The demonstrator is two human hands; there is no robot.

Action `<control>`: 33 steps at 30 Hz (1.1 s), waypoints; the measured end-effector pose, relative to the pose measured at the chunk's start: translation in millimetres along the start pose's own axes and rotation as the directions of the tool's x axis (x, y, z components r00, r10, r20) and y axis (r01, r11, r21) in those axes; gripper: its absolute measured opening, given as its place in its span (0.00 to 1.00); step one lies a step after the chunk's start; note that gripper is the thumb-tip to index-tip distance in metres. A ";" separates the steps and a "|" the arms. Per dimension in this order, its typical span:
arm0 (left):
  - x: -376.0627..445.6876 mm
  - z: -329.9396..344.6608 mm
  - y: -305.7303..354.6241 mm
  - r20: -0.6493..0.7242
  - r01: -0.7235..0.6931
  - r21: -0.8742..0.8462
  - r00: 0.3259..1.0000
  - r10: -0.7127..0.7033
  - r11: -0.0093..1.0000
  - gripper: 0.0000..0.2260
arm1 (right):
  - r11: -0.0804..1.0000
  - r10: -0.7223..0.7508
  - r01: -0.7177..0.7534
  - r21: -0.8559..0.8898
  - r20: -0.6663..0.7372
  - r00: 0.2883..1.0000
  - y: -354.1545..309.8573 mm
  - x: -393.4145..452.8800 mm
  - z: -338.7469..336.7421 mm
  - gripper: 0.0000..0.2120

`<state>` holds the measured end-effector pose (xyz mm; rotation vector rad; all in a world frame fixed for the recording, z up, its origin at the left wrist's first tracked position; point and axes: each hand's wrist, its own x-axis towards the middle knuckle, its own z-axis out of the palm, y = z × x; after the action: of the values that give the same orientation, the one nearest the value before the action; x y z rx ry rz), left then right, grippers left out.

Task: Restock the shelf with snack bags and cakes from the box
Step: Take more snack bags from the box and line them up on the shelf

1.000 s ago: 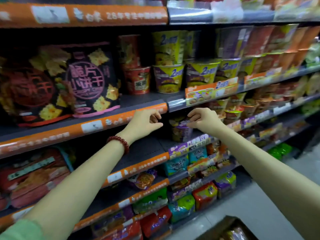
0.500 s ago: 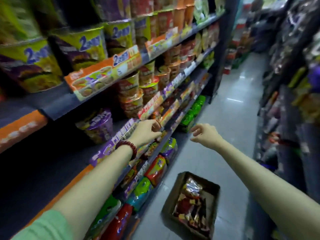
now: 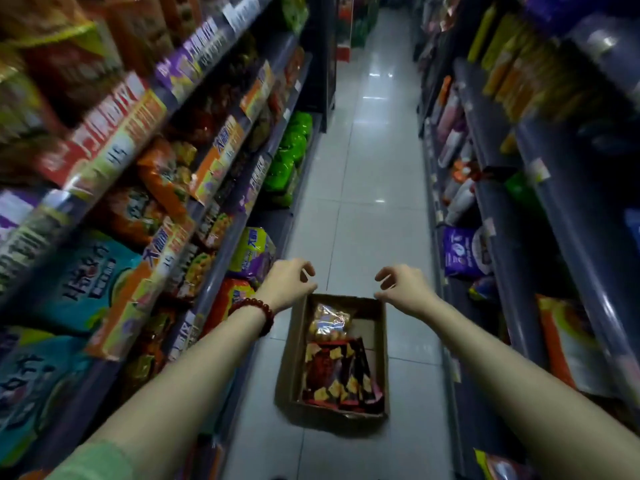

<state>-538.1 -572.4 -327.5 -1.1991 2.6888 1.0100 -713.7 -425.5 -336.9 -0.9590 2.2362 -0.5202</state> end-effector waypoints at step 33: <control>155.0 432.1 -285.5 0.093 0.080 -0.118 0.993 -0.069 0.990 0.08 | 0.998 -0.030 0.039 0.058 -0.138 0.990 299.0 204.9 357.3 0.12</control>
<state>-551.5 -567.7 -867.9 -1.2326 2.5281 1.2011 -722.8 -419.7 -845.8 -0.9580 2.3140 -0.6839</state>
